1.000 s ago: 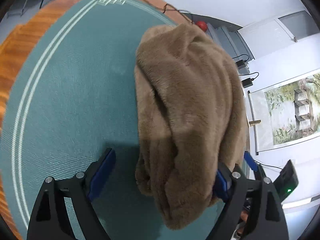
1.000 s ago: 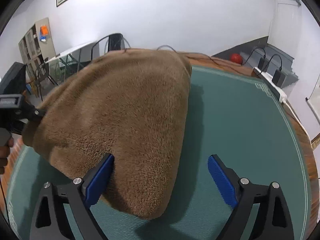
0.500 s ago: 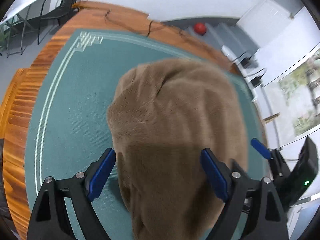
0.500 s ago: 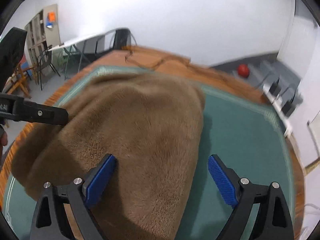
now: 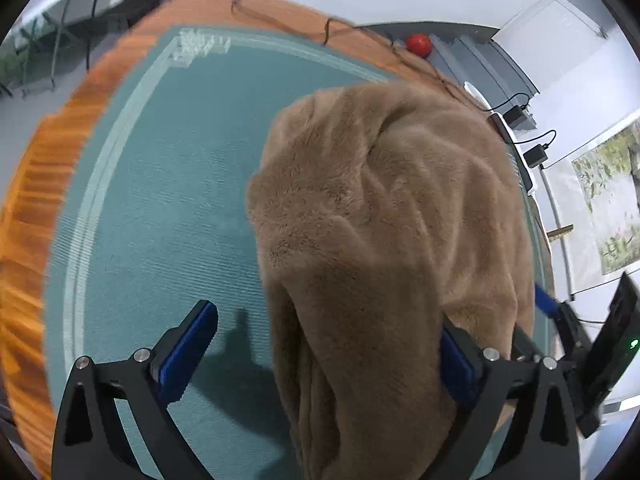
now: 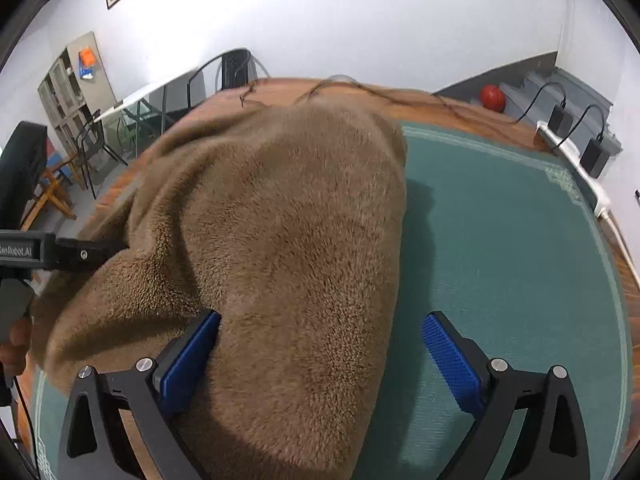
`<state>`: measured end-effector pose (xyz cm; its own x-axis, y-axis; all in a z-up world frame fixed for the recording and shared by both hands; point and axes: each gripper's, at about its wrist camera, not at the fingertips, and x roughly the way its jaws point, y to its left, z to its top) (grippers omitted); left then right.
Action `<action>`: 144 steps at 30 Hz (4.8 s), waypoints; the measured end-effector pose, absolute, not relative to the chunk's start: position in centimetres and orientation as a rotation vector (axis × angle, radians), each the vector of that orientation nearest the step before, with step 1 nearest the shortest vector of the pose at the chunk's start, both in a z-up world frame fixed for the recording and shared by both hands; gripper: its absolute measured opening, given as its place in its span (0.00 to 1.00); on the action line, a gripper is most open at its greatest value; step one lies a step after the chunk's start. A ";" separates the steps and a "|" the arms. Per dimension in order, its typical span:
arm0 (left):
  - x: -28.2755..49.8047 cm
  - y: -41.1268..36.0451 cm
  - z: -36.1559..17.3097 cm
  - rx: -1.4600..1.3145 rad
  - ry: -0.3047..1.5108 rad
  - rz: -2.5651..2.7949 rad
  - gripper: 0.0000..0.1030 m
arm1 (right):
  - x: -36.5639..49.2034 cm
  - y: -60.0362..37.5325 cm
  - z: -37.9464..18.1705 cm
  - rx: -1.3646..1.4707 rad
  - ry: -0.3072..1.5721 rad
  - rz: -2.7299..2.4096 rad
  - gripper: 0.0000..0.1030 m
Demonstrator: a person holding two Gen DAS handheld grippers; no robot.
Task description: Fold clothes
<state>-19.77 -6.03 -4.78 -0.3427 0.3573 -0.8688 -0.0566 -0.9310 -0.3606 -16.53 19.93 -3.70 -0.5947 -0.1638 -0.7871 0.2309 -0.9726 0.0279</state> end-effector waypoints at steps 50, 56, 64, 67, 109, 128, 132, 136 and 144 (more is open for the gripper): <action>-9.8 -11.8 -5.1 -1.527 -0.579 2.151 0.05 | -7.2 21.5 -6.3 1.318 0.409 -2.739 0.98; -8.4 -12.1 -2.3 -1.386 -0.699 2.127 0.69 | -6.9 21.6 -6.4 1.327 0.390 -2.736 0.98; -8.9 -9.5 -0.7 -1.317 -0.658 2.144 0.81 | -6.9 22.0 -6.5 1.344 0.367 -2.725 0.98; -9.3 -8.7 -1.1 -1.342 -0.607 2.160 0.81 | -6.7 21.7 -6.5 1.341 0.372 -2.729 0.98; -10.0 -12.7 -6.5 -1.491 -0.847 2.047 0.23 | -9.6 19.8 -4.0 1.286 0.097 -2.655 0.98; -9.8 -12.8 -7.9 -1.489 -0.931 2.002 0.24 | -6.2 22.8 -3.3 1.274 -0.075 -2.715 0.98; -9.9 -13.0 -7.8 -1.495 -0.920 2.002 0.24 | -4.6 22.6 -3.6 1.285 -0.010 -2.735 0.98; -9.8 -13.2 -7.9 -1.499 -0.919 1.998 0.24 | -5.5 23.3 -5.6 1.374 0.029 -2.728 0.98; -9.7 -12.2 -6.9 -1.528 -0.740 2.096 0.38 | -5.0 24.8 -6.6 1.465 0.017 -2.728 0.98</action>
<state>-9.70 -12.16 -6.87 -0.2922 0.6297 -0.7198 -0.0385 -0.7598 -0.6491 -5.00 24.83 -6.60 -0.5517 -0.0342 -0.8333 0.0448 -0.9989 0.0113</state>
